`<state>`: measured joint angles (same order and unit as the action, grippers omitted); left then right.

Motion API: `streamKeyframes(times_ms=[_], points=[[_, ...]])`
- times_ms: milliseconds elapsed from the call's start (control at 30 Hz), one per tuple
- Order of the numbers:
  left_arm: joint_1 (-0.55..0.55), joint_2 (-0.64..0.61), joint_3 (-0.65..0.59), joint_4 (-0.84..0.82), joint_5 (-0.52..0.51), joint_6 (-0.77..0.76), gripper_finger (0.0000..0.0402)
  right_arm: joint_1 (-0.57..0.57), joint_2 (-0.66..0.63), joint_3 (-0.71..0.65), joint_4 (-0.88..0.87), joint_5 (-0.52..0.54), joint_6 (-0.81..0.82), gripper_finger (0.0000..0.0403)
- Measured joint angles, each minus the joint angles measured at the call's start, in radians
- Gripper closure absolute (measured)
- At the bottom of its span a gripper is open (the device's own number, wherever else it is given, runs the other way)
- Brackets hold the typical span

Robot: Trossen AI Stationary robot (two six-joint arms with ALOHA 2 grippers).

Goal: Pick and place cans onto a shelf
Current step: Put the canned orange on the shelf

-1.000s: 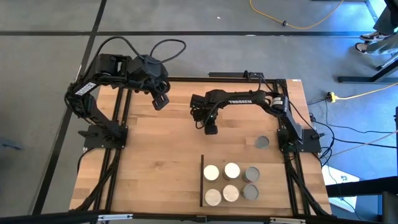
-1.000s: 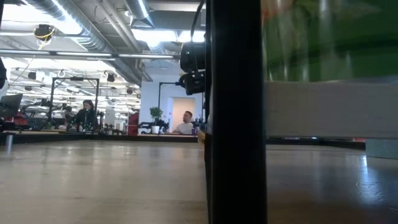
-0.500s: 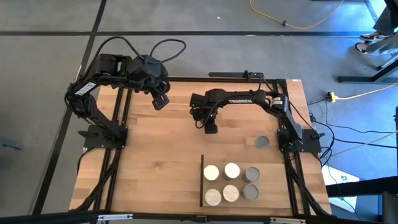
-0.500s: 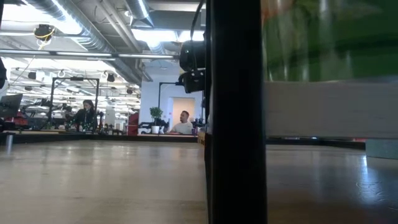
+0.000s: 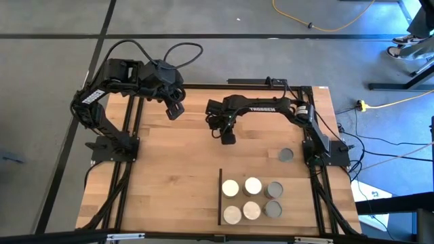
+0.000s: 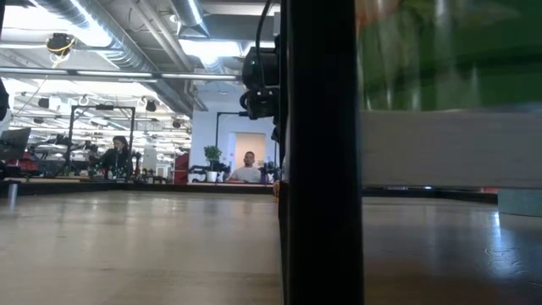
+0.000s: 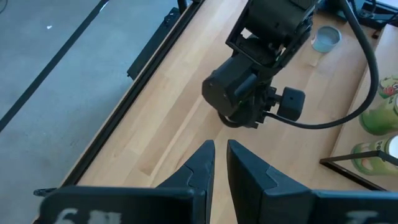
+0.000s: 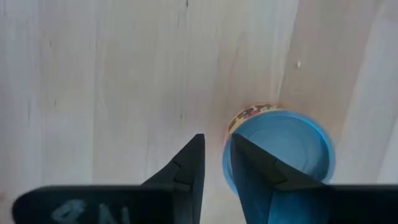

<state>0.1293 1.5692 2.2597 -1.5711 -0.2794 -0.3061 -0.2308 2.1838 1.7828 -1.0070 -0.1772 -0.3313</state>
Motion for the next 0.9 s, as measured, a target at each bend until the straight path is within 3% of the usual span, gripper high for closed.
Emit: streamKeyframes(times_ms=[233, 400, 900], points=[[0.0, 0.0, 0.0, 0.0, 0.0, 0.0, 0.0365, 0.0, 0.0, -0.039, 0.0, 0.002, -0.013, 0.0322], [0.0, 0.0, 0.0, 0.0, 0.0, 0.0, 0.0365, 0.001, 0.0, -0.041, 0.003, 0.076, -0.013, 0.0322], [0.0, 0.0, 0.0, 0.0, 0.0, 0.001, 0.0365, 0.001, 0.0, -0.041, 0.003, 0.099, -0.013, 0.0322]])
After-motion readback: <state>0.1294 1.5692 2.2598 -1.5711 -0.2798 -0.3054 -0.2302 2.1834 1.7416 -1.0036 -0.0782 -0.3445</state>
